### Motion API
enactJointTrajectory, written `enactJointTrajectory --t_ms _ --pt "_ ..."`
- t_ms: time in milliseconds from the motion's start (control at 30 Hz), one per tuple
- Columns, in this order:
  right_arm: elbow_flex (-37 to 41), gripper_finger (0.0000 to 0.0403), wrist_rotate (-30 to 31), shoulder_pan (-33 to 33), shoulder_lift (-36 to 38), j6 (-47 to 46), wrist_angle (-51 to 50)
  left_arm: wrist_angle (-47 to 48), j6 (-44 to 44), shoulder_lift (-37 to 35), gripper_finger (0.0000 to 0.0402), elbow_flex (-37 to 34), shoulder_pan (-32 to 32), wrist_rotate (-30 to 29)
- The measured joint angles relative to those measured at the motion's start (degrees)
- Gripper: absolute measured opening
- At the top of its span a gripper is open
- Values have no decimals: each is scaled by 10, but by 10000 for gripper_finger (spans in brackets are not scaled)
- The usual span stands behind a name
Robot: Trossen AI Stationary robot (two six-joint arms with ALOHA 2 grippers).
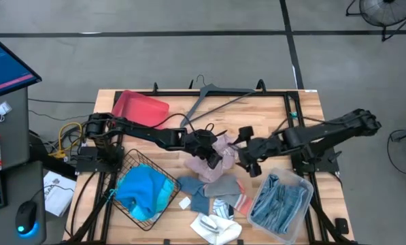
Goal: Pick & Place Cloths
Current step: Put the pink polo into the transparent container
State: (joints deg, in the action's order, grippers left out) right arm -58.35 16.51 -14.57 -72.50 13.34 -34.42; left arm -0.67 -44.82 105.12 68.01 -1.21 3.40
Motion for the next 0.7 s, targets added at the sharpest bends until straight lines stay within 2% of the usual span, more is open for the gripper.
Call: enactJointTrajectory --t_ms 433,600,700 --pt "0 397 7 8 -133 27 13 -21 0 -1 6 0 -9 10" --pt "0 396 15 21 -172 36 25 -47 2 -1 6 0 -18 16" --pt "0 380 18 17 -178 33 50 -48 12 -1 6 0 -19 22"
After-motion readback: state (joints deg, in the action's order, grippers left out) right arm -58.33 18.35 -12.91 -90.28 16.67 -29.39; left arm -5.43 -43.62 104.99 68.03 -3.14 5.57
